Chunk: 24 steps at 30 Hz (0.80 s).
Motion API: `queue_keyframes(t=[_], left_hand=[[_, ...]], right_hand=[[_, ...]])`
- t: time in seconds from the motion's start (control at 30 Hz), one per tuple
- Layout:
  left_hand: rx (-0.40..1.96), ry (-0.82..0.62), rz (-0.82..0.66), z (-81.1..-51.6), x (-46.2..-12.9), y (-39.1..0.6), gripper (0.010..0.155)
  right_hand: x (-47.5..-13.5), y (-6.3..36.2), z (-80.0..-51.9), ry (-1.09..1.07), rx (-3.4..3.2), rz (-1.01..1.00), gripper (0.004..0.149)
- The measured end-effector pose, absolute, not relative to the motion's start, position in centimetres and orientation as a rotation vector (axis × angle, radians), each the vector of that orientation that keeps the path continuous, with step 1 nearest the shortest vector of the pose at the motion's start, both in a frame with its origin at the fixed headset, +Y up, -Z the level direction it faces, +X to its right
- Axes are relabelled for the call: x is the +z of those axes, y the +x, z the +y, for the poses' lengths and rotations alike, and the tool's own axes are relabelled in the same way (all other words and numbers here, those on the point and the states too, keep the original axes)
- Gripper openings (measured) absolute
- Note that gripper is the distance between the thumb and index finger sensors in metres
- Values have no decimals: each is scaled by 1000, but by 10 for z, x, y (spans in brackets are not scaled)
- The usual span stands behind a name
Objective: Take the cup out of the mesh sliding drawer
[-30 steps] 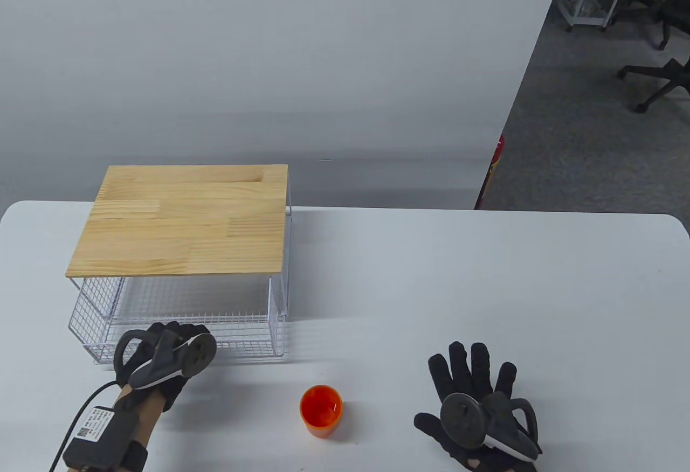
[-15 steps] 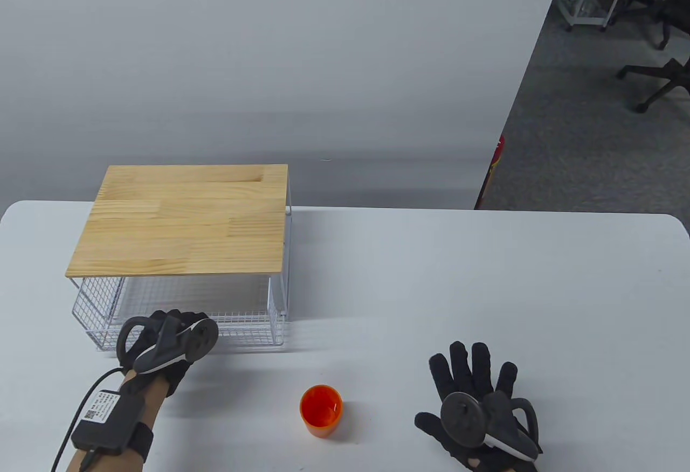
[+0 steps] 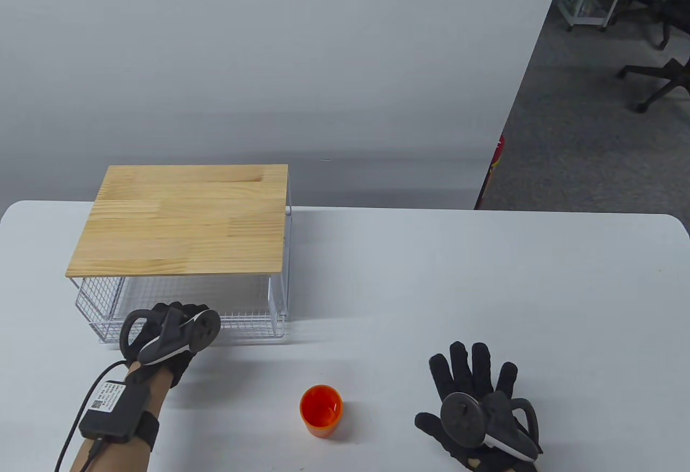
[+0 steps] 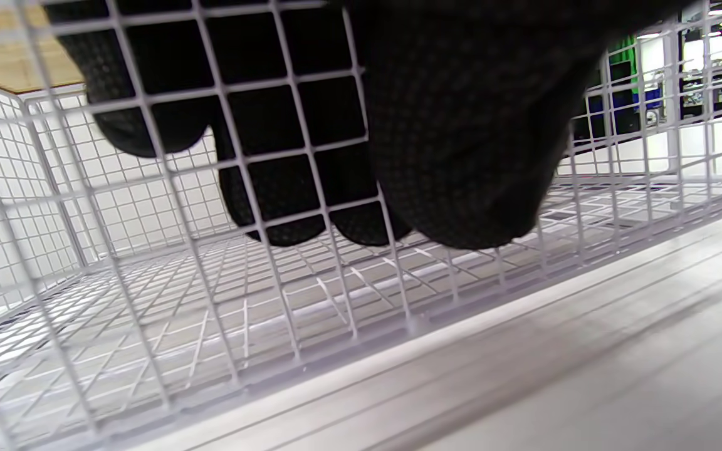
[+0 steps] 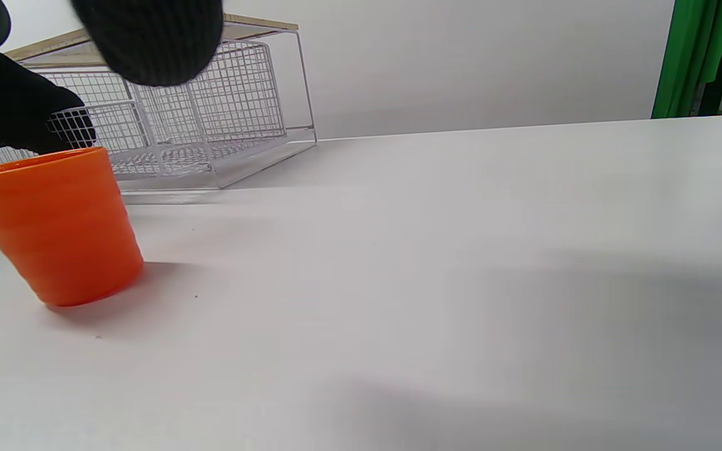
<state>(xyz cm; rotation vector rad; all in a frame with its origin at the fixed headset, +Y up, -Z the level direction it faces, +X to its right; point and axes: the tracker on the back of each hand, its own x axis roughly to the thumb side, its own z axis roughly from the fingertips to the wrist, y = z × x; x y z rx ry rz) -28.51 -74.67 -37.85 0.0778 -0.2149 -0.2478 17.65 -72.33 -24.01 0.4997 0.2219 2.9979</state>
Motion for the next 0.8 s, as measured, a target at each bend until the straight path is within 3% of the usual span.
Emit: queue_keyframes(t=[0.8], left_hand=[[-250,98,-149,-749,-401,-283,34]], right_hand=[[-240,175,-724,500,3004,233,91]])
